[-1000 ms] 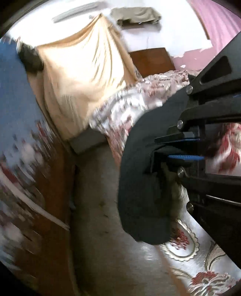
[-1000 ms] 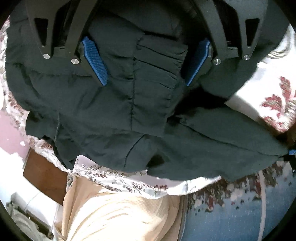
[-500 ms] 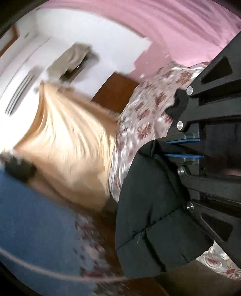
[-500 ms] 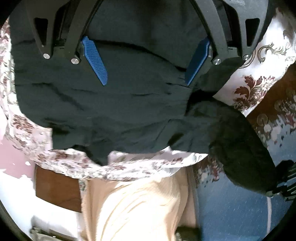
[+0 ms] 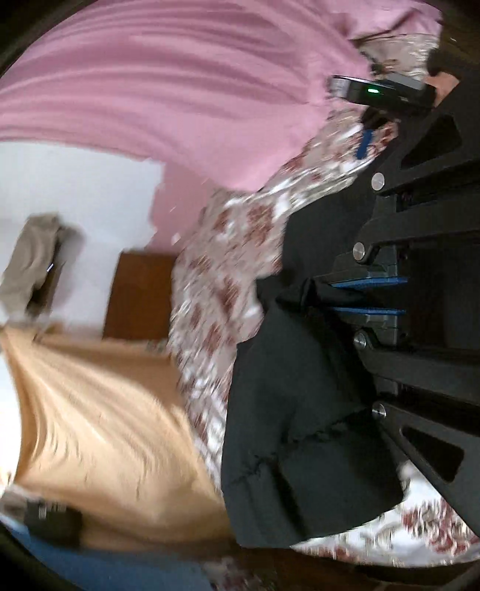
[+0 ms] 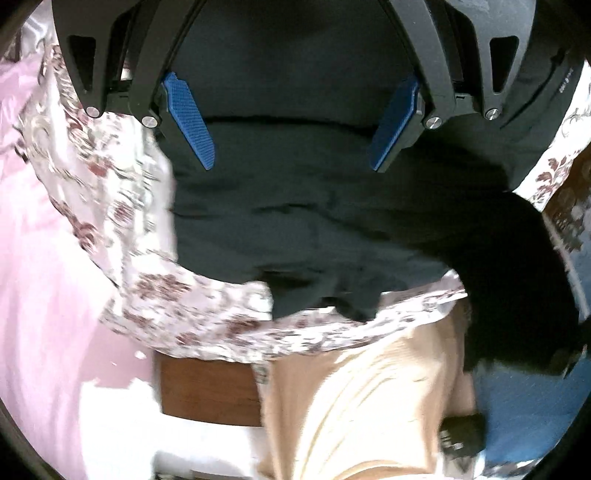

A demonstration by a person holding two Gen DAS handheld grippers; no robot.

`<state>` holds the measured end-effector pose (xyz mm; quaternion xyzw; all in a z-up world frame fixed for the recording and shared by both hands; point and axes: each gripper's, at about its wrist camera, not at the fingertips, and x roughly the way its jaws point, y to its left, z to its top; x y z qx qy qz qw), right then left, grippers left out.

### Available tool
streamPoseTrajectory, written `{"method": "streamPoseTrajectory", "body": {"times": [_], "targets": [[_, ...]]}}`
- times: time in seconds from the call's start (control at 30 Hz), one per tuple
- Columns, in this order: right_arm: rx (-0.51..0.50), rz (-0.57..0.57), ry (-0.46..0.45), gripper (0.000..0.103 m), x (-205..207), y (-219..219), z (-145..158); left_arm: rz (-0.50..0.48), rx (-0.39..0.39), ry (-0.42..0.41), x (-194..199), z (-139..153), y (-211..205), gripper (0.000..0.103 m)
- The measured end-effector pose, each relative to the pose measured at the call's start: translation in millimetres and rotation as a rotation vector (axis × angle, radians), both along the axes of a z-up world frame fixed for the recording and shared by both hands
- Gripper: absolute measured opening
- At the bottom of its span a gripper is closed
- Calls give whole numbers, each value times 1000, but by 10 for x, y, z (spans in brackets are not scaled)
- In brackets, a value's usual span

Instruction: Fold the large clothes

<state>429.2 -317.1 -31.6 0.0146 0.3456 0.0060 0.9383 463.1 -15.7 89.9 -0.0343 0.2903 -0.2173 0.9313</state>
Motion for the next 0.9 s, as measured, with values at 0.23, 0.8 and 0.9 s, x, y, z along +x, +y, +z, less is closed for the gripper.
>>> {"method": "streamPoseTrajectory", "body": {"times": [0.23,0.8,0.9], "targets": [[45,-81,-2,82,-169,-498,-160,-125,65,134,51,-647,-603,9],[334,-177,-10,82,-336,-1059,-604,-354,130,234,-321,-1369,-1057,80],[495,-187,-8,82,-371,-1229,-736,-338,94,254,-377,-1380,-962,80]]}}
